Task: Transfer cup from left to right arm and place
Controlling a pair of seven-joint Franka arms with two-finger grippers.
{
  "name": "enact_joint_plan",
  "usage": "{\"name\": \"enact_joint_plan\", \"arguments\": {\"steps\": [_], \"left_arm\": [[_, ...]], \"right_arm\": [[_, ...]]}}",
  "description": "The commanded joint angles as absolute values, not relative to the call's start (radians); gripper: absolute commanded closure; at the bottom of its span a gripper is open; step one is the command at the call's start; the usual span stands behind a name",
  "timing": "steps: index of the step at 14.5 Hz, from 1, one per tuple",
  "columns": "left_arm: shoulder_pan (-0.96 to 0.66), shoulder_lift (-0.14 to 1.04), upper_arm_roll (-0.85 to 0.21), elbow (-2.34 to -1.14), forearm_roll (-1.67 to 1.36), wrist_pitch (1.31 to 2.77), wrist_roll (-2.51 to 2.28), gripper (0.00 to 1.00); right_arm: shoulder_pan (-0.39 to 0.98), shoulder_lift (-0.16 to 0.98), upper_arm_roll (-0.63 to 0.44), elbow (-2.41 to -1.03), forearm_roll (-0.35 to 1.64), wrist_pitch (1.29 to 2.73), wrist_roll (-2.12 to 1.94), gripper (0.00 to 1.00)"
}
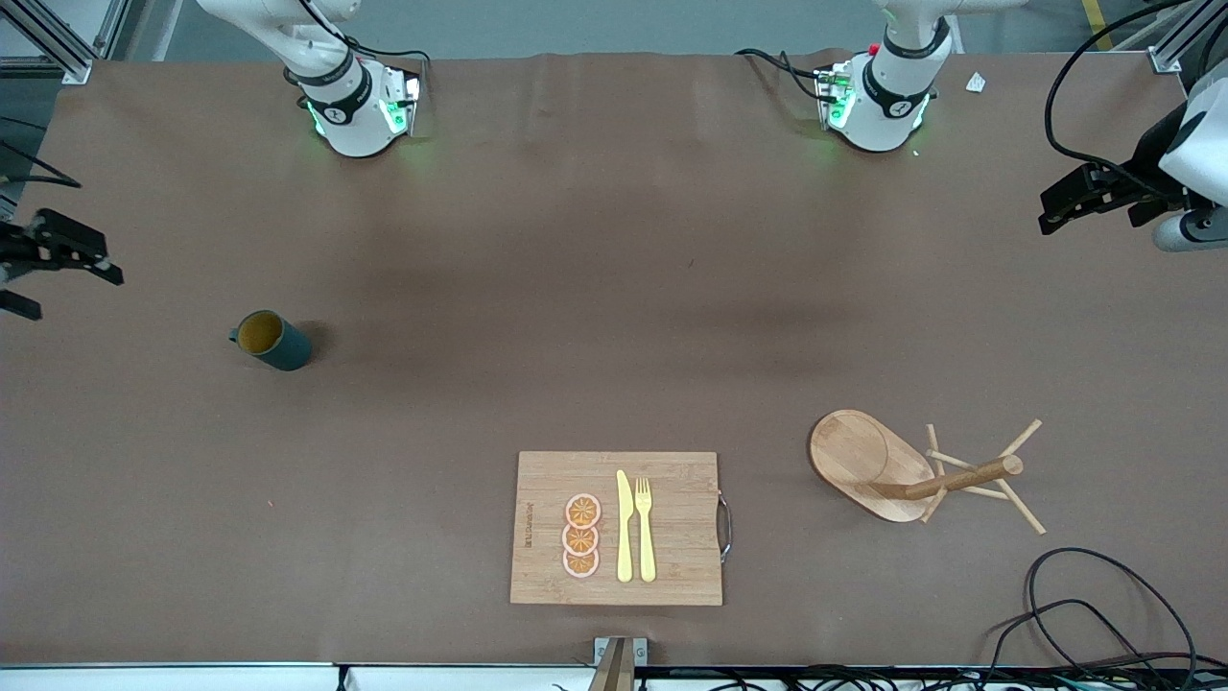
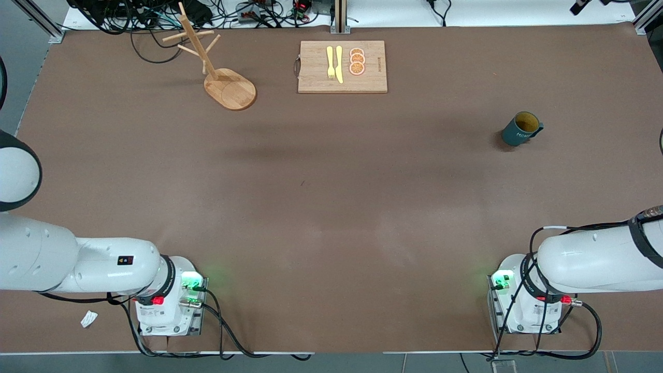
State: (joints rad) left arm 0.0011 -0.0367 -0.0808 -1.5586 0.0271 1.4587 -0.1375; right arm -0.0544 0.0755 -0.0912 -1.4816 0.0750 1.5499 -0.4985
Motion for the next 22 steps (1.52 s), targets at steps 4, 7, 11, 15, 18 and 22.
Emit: {"name": "enact_joint_plan", "arguments": {"steps": [4, 7, 11, 15, 18, 22], "left_arm": [[0.008, -0.032, -0.081, -1.54, 0.028, 1.445, -0.117, 0.0], [0.005, -0.031, -0.081, -1.54, 0.029, 1.445, -0.109, 0.0], [0.006, -0.032, -0.081, -1.54, 0.023, 1.445, -0.109, 0.0], [0.008, -0.032, -0.083, -1.539, 0.021, 1.445, -0.106, 0.0], [-0.001, -0.031, -0.083, -1.537, 0.025, 1.445, -0.106, 0.0], [-0.009, -0.031, -0.09, -1.536, 0.025, 1.443, -0.106, 0.0]], "right_arm": [[-0.074, 0.071, -0.091, -1.424, 0.017, 1.431, -0.052, 0.0], [-0.045, 0.068, -0.084, -1.42, 0.02, 1.424, 0.025, 0.0], [0.014, 0.061, -0.084, -1.419, 0.021, 1.433, 0.023, 0.0], [0.04, 0.029, -0.084, -1.436, 0.012, 1.48, 0.011, 0.0], [0.044, -0.023, -0.084, -1.52, -0.001, 1.553, -0.002, 0.0], [0.048, -0.084, -0.083, -1.623, -0.012, 1.632, -0.028, 0.0]]}}
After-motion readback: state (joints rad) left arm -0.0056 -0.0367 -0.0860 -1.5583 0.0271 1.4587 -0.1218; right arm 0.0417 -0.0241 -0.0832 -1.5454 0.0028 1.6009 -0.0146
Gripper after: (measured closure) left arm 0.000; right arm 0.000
